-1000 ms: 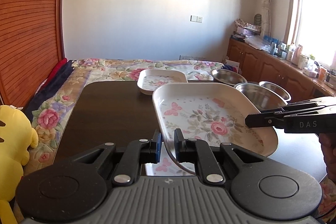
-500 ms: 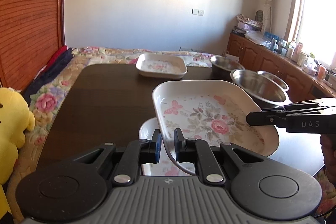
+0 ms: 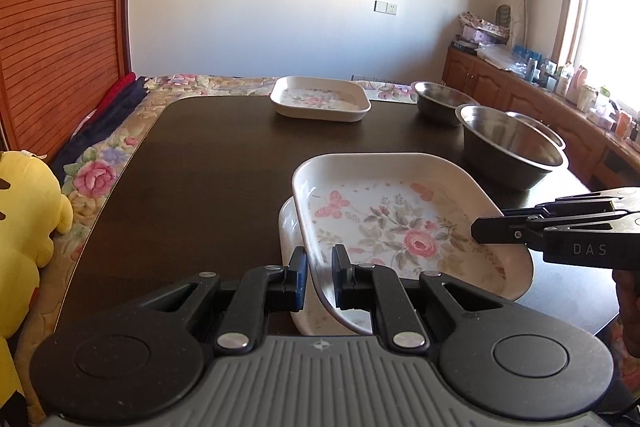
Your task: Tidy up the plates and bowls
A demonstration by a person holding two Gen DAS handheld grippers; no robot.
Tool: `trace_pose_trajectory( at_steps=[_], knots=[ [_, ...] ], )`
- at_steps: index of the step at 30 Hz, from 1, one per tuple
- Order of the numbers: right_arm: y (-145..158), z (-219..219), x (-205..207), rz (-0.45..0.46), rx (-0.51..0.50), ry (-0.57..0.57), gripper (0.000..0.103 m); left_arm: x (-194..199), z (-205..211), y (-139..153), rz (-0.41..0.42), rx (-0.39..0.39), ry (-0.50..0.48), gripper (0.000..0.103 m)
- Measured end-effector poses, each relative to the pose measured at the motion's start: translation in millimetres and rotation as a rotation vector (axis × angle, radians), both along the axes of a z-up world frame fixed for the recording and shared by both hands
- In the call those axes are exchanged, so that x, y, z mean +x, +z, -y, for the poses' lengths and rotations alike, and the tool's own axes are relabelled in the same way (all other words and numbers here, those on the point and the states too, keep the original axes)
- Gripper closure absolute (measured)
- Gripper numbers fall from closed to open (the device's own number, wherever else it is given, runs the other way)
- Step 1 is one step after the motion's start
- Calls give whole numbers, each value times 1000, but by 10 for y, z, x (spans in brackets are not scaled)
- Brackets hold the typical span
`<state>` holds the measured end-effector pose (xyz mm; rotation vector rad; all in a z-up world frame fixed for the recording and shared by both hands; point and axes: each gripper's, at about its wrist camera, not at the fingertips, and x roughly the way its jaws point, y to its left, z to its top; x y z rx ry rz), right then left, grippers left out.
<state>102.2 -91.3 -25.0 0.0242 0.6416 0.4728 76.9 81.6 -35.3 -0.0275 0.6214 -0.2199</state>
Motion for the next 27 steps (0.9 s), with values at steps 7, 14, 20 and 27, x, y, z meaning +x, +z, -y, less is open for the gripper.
trace_pose_trajectory(
  at_steps=[7,14,20,27],
  knots=[
    [-47,-49,-5,0,-8,-6,87,18,2,-60,-7,15,9,89],
    [-84,-53,6,-2,-1,-9,86,36,8,-79,-7,26,14,89],
    [-113,-61,7,-7,13,-9,86,22,5,-95,6,38,18,89],
    [-103,-43,-13,8,19,-9,85,35,-20,-130,-1,43,31,89]
  ],
)
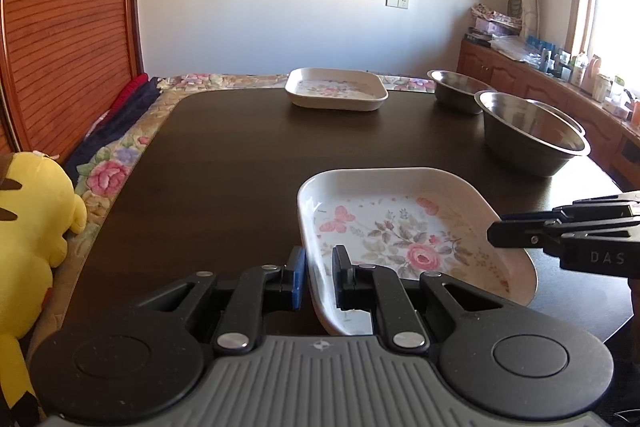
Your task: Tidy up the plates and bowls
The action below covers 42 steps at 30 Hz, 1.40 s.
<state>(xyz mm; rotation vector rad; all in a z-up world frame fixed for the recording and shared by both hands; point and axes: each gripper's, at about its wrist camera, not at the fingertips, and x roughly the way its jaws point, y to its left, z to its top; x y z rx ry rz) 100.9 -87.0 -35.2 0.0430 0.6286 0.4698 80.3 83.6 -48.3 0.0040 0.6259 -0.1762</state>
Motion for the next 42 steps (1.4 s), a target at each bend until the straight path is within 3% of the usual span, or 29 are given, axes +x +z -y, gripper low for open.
trace_pose_trajectory(
  at_steps=[9,24,33,42],
  knots=[
    [200,77,-1,56,11,4,85,25,10,134,35,-8,-9,89],
    [643,288,334,152,-5,3,85,323,84,484,100,32,-20,88],
    [775,306,700,165,-24,2,85,698,88,557,97,55,-25,88],
    [750,287,1138,112,-20,-14,85,1112,81,605,88,63,-47,86]
  ],
)
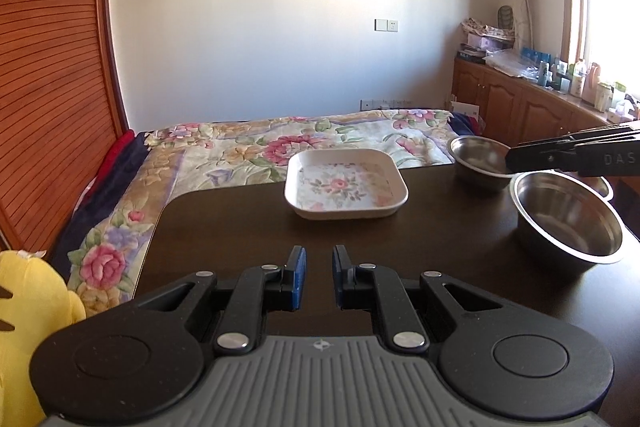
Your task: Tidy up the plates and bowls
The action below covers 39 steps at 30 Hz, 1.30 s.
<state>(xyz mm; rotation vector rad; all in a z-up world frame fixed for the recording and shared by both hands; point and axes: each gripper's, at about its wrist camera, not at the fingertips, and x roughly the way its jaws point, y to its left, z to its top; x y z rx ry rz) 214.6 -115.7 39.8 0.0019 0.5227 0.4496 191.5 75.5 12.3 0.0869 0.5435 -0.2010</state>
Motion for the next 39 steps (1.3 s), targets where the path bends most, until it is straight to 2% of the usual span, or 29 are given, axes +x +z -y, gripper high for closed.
trace_pose_trajectory(
  at_steps=[11,15,18,28,32,39],
  knots=[
    [-45,-123,579,-65,-36,-32,84,636,-76,-40,-17,3,-22,78],
    [-105,-207,794,-100,-54,-31,65,862,-106,-68,-25,-1,-26,69],
    [-140,-258,957,-128,-65,-34,64,1026,-126,-103,-29,-6,-27,63],
    [-406,-391,1295,-238,-143,-46,64,1472,-122,-315,-73,-12,-31,64],
    [-433,-426,1356,-248,-187,-48,66,1608,-120,-390,-90,-15,-24,69],
    [-473,-427,1456,-279,-193,-44,71,1755,-154,-496,-126,-38,-19,71]
  ],
)
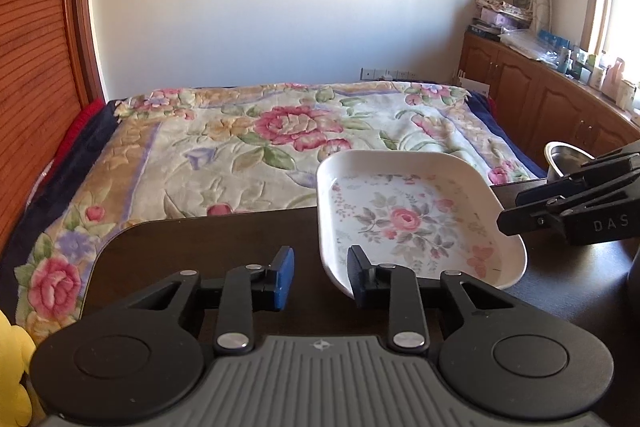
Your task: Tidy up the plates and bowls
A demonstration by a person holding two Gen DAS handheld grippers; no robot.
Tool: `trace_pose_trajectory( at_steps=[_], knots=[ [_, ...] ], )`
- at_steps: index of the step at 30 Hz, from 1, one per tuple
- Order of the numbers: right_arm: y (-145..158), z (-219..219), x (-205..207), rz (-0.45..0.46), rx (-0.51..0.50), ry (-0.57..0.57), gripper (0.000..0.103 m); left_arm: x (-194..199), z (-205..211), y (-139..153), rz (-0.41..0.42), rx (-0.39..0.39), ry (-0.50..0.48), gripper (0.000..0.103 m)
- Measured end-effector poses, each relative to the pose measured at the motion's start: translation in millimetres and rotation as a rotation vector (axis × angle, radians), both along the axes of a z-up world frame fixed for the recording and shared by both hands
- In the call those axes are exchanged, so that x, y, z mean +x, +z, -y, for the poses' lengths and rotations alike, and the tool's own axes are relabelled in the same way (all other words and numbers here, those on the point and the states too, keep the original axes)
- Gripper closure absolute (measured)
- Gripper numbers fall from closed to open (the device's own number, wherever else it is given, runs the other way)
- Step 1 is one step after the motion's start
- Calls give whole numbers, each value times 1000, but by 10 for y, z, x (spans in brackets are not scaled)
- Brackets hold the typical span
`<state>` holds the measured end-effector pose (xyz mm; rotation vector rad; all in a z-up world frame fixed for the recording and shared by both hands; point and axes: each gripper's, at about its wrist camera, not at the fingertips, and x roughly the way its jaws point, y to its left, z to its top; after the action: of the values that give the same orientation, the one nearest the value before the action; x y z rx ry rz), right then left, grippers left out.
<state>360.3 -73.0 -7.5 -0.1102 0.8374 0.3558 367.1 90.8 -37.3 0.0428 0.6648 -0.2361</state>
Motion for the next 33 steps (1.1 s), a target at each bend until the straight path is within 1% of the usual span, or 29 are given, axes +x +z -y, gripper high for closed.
trace_pose_trajectory(
  at_steps=[3,5,8,9,11,15,18,21,23,29,33],
  knots=[
    [-37,-18,47,-9,-9,-3,71,41,-4,-23,-6,-5,7,72],
    [-60,-26,69,-22,-7,-1,72,71,-4,-40,-15,-9,7,74],
    [-86,-35,87,-41,-10,8,75,101,12,-62,-24,-8,5,77],
    [-88,-42,92,-46,-15,13,78,110,18,-67,-28,-7,3,79],
    [-89,-57,97,-54,-24,27,79,123,25,-79,-35,-8,0,80],
    [-107,-44,112,-75,-24,34,79,148,27,-103,-48,-18,-3,80],
    [-100,-38,126,-74,-31,34,80,153,18,-107,-52,-26,-2,80],
    [-97,-32,144,-81,-24,42,83,150,20,-108,-52,-27,-5,80],
    [-111,-23,151,-91,-16,54,87,141,16,-107,-52,-31,-11,80],
    [-109,-19,153,-103,-18,64,87,118,1,-97,-59,-31,-30,80],
    [-113,-4,141,-105,-5,66,87,113,-47,-93,-70,-53,-29,80]
  ],
)
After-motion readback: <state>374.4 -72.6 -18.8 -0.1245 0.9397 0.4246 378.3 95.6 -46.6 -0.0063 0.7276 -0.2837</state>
